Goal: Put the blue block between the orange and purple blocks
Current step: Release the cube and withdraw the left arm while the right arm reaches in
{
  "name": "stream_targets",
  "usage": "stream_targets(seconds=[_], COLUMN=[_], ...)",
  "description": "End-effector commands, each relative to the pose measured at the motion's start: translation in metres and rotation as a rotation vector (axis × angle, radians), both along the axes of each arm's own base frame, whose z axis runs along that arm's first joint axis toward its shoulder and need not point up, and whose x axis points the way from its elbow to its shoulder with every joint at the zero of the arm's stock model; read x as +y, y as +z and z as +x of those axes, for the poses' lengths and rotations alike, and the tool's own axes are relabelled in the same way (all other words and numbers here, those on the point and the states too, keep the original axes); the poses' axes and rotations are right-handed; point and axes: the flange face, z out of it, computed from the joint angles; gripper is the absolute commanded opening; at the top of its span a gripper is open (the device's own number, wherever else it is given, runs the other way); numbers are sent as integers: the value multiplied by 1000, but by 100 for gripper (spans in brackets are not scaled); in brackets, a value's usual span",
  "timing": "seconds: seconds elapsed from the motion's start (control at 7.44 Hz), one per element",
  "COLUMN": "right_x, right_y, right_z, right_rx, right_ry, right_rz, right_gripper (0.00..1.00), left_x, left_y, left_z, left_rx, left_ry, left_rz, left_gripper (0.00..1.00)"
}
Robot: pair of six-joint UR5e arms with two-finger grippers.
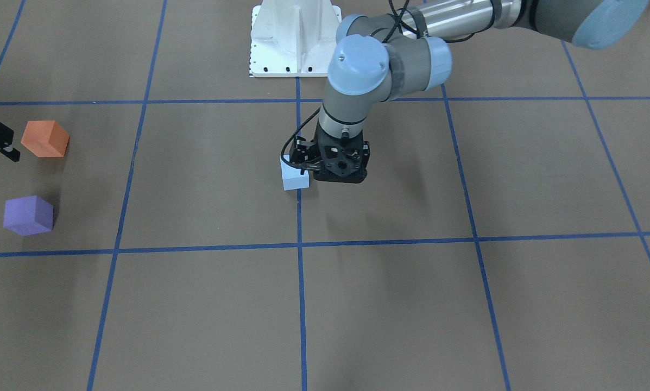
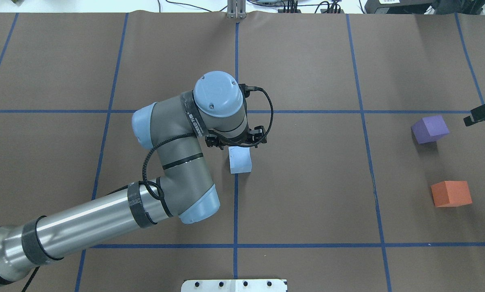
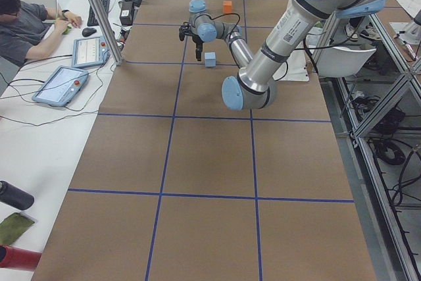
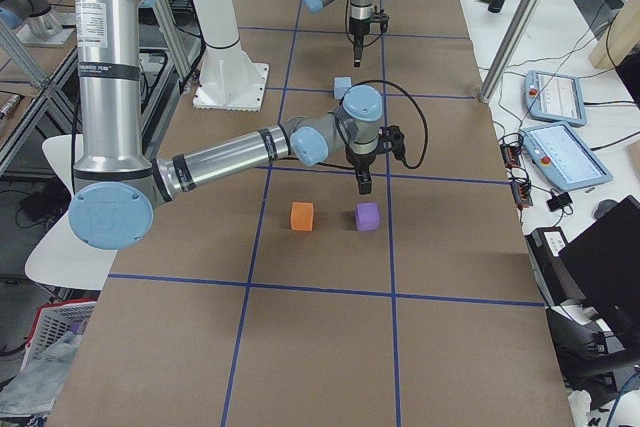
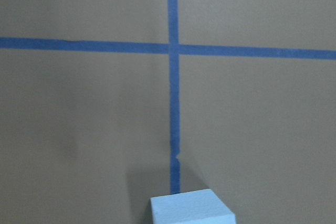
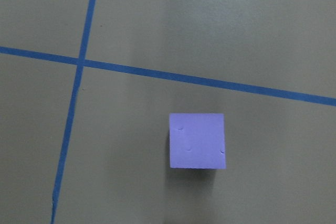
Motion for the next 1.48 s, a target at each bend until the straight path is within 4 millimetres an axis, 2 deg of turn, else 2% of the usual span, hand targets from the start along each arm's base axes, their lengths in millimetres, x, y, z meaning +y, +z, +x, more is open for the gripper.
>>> stream_targets(seconds=[0.0,0.27,0.4,0.54,0.67,0.81,0.94,1.07,1.21,1.34], right_x=[-7,2,14,20,33,43,50,48,47,48], right_y=[-69,-125,-154,-182,-216,-243,-253,-270,-292,-300], right_z=[-79,-151,-191,-222,-257,-286,-311,-343,-377,-409], right_rx=[-42,-77,-80,-49,-20,-12,-2,5,17,45], right_ry=[15,35,38,42,34,31,29,41,61,62], right_rz=[-24,-61,-88,-82,-94,-94,-85,-93,-86,-70], right_gripper=[100,100,100,100,100,100,100,100,100,100], left_x=[-18,-30,-42,-48,-48,-48,-34,-16,2,8], left_y=[111,220,262,293,327,367,408,427,443,446], left_z=[-132,-259,-322,-372,-434,-508,-567,-585,-589,-597], left_rx=[-57,-130,-171,-201,-240,-256,-259,-258,-254,-256], left_ry=[103,216,250,287,333,320,283,285,281,264], left_rz=[99,225,284,271,288,295,265,257,232,225], left_gripper=[100,100,100,100,100,100,100,100,100,100])
